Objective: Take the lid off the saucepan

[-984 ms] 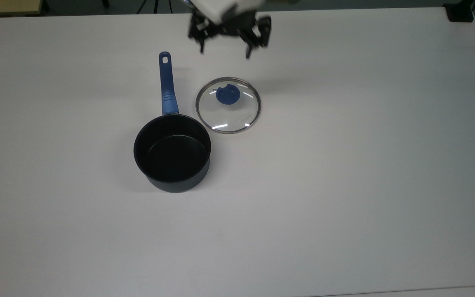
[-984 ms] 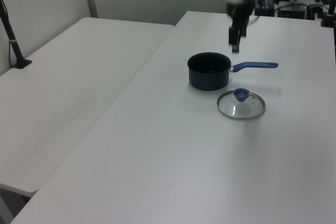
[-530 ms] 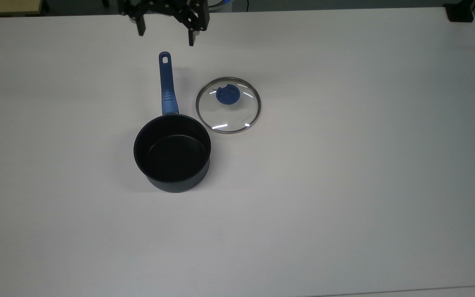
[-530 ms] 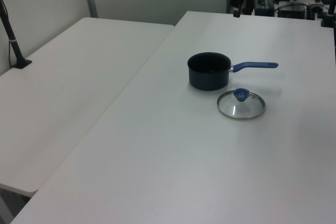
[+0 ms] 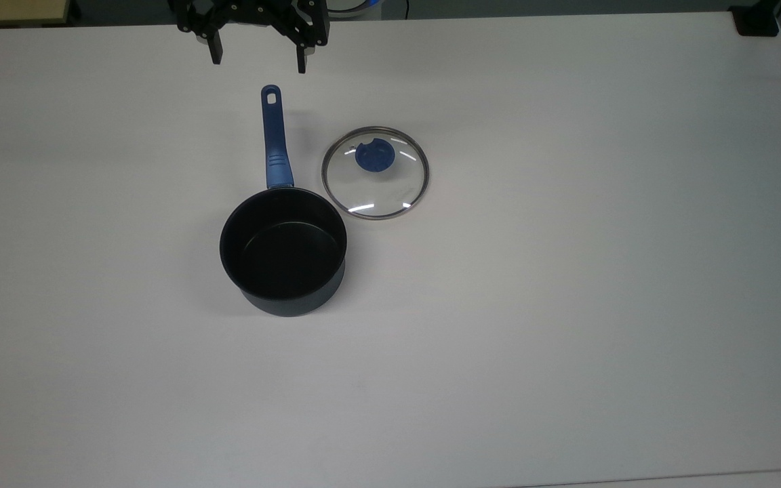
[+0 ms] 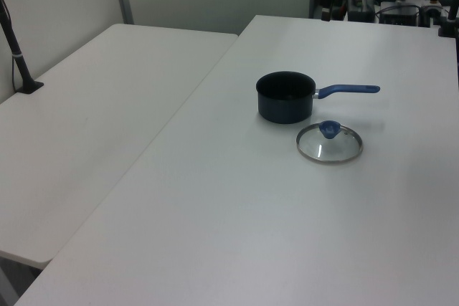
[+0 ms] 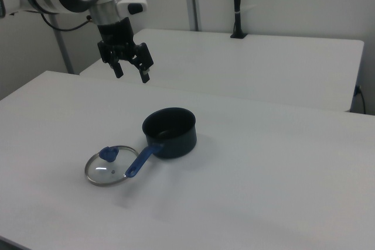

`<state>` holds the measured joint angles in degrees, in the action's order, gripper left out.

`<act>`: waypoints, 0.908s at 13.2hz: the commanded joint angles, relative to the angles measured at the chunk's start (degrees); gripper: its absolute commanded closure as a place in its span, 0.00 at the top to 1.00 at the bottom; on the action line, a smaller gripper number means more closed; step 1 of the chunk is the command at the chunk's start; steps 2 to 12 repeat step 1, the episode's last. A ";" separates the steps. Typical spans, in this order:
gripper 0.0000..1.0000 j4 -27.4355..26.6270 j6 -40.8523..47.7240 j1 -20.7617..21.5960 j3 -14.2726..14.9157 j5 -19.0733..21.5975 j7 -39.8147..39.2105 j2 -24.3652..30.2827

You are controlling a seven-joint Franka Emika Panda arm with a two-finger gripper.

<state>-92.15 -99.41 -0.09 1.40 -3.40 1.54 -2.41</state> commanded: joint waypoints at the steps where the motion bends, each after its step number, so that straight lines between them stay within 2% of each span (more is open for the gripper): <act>1: 1.00 -0.05 -0.78 0.44 0.62 1.64 -1.37 0.39; 12: 1.00 -0.05 -0.78 0.44 0.62 1.64 -1.37 0.39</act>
